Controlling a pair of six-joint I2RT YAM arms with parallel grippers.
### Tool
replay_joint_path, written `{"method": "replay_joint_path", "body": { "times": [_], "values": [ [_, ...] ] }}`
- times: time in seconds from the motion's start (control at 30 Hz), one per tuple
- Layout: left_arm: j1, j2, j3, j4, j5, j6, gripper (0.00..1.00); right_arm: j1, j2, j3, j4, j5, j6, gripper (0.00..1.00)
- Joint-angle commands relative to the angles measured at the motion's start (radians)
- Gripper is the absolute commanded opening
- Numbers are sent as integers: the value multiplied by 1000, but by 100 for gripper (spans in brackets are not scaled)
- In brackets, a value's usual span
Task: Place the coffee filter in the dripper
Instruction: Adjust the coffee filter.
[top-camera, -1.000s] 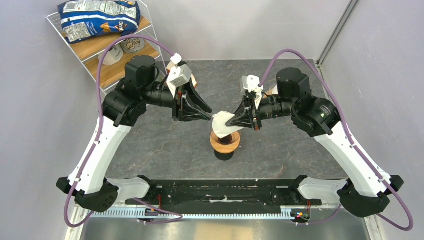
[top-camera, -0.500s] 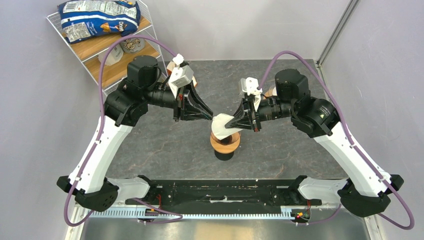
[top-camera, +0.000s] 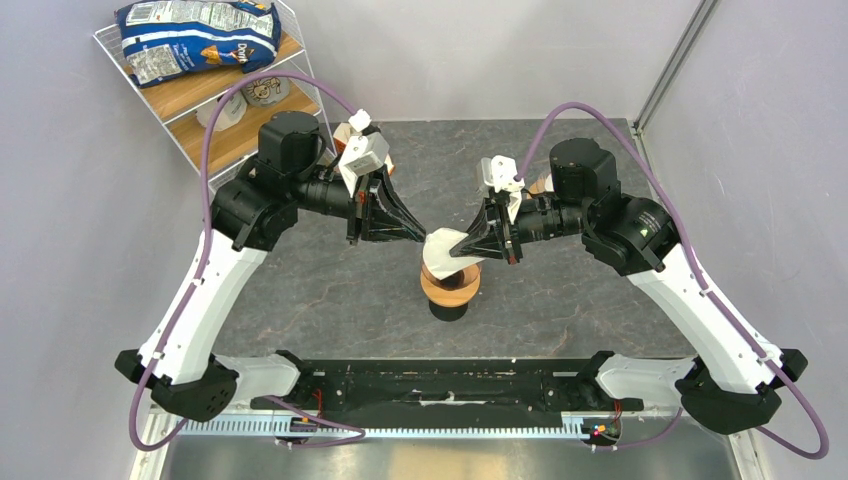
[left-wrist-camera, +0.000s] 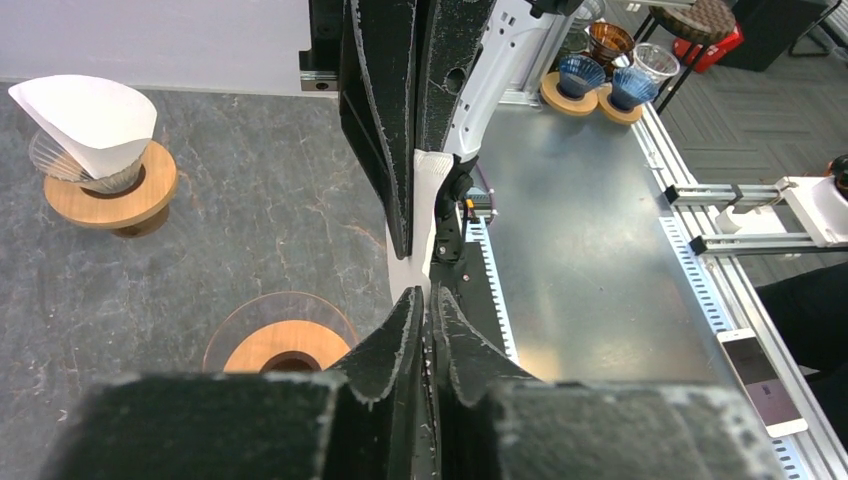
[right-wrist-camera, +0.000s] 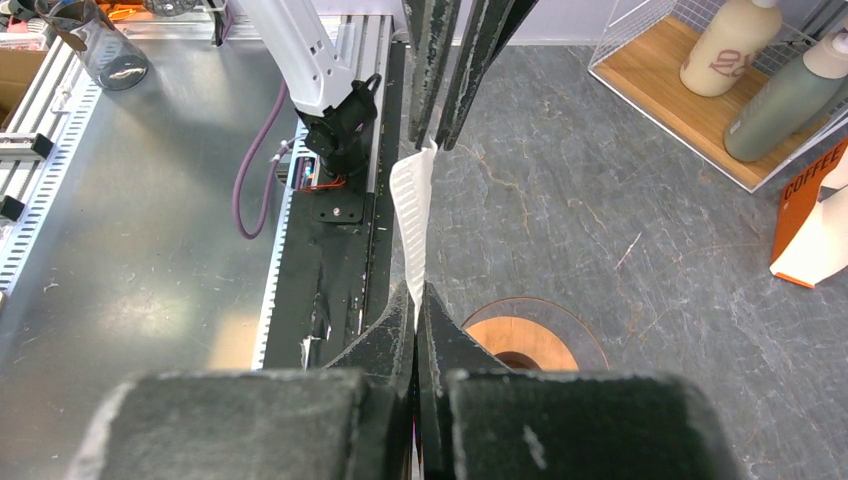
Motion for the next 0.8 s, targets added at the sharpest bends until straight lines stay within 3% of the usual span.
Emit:
{"method": "replay_joint_path", "body": {
  "times": [0.0, 0.1, 0.77],
  "values": [
    [-5, 7, 21, -1, 34, 10, 10, 9, -15, 12, 13, -4, -26, 0],
    [-6, 13, 29, -2, 37, 6, 2, 13, -15, 12, 13, -11, -31, 0],
    [-37, 4, 8, -2, 4, 29, 2, 29, 14, 26, 38, -11, -38, 0]
  ]
}}
